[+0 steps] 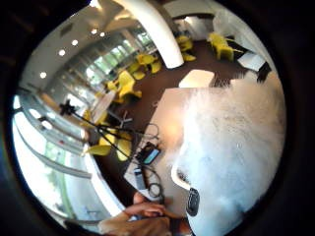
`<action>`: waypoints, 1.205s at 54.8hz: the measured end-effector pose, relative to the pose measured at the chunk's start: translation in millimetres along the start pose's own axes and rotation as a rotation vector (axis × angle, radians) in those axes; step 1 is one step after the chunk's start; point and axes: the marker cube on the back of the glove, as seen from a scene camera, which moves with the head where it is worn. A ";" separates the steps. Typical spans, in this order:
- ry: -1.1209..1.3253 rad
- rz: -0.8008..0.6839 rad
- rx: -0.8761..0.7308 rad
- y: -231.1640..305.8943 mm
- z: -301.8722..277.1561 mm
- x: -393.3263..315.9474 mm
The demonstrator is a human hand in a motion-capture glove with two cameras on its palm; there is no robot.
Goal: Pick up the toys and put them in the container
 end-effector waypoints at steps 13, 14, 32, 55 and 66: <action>0.071 0.086 -0.172 11.6 15.7 14.4; 0.059 0.074 -0.185 12.0 17.8 13.8; 0.272 0.029 -0.329 25.0 19.7 22.5; 0.287 0.057 -0.312 43.4 4.6 56.0; 0.144 0.118 -0.305 53.6 8.8 73.3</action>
